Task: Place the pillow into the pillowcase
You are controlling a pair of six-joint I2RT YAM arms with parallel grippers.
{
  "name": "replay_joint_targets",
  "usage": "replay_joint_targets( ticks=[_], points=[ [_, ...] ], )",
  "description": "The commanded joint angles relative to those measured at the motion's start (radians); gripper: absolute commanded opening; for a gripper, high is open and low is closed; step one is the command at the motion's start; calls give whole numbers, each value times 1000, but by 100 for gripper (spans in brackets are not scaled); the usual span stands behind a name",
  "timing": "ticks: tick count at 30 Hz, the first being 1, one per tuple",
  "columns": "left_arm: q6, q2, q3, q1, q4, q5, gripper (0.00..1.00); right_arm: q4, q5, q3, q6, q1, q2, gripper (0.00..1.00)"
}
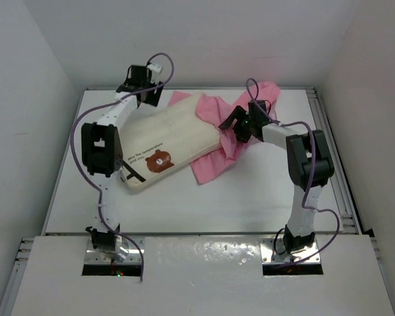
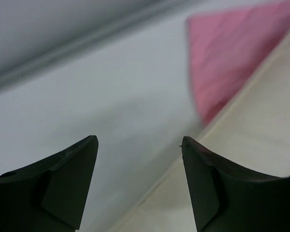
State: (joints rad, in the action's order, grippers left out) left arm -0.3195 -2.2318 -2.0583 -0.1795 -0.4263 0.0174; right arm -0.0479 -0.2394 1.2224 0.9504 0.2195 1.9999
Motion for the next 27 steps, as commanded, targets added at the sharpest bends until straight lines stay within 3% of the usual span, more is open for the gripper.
replay_joint_targets(
  ticks=[1, 2, 8, 15, 18, 20, 27],
  points=[
    [-55, 27, 156, 40, 24, 108, 68, -15, -18, 67, 7, 14, 37, 74],
    [-79, 37, 247, 43, 55, 110, 69, -18, -24, 77, 7, 15, 57, 72],
    [-176, 67, 426, 23, 172, 75, 68, -20, -37, 184, 31, 21, 122, 52],
    [-312, 146, 550, -104, -37, -331, 65, -46, -55, 428, 50, 40, 278, 47],
    [-359, 170, 543, -187, -114, -459, 65, -15, -86, 610, 44, 58, 364, 47],
    [-363, 166, 523, -230, -163, -503, 65, -1, -101, 647, 33, 75, 387, 47],
    [-366, 162, 402, -285, -285, -626, 67, -43, -142, 568, -22, 106, 352, 52]
  ],
)
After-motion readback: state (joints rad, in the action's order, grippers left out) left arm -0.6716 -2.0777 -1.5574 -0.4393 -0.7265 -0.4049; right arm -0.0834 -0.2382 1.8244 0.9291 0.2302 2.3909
